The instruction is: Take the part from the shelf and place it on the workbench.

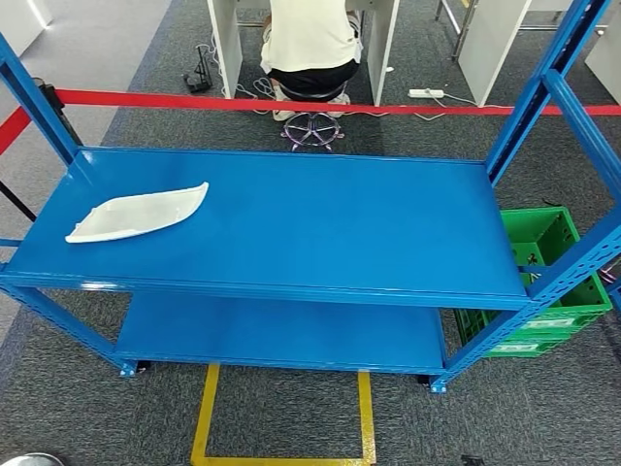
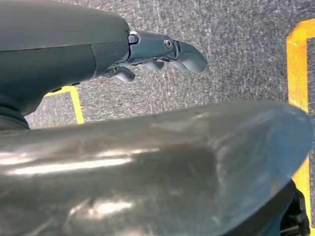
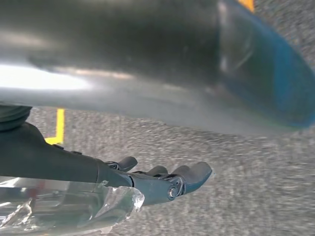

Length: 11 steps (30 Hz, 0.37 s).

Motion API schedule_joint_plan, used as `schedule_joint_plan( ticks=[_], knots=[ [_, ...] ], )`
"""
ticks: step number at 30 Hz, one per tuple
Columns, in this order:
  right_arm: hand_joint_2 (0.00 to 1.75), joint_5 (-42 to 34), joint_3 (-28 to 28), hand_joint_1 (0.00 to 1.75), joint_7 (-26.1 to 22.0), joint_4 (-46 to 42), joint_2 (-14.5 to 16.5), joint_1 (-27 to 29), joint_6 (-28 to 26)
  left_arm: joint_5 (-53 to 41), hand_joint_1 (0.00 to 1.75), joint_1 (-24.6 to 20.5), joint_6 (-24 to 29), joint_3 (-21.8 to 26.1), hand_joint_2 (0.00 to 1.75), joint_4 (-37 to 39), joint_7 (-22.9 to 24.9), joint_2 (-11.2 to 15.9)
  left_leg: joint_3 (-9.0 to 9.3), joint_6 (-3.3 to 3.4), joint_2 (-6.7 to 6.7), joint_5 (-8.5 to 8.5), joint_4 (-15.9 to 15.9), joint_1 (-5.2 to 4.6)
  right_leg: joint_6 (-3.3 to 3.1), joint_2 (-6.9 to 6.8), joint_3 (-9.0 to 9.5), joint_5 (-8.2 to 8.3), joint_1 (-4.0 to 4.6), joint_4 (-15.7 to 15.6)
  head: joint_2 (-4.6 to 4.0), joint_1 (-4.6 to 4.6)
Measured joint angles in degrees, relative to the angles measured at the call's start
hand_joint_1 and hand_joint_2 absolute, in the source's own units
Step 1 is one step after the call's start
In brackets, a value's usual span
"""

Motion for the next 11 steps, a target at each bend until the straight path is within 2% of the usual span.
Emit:
schedule_joint_plan(
  ticks=[11],
  knots=[
    [0.0, -1.6, 2.6, 0.0, -0.5, 4.5, -1.7, -0.6, -0.3, 0.9, 0.0, -1.2, -0.1, -0.5, 0.0, 2.6, 0.2, 0.7, 0.02, -0.01, 0.0, 0.0, -0.1, 0.02, -0.09, 0.0, 0.0, -0.08, 0.0, 0.0, 0.0, 0.01]
  ],
)
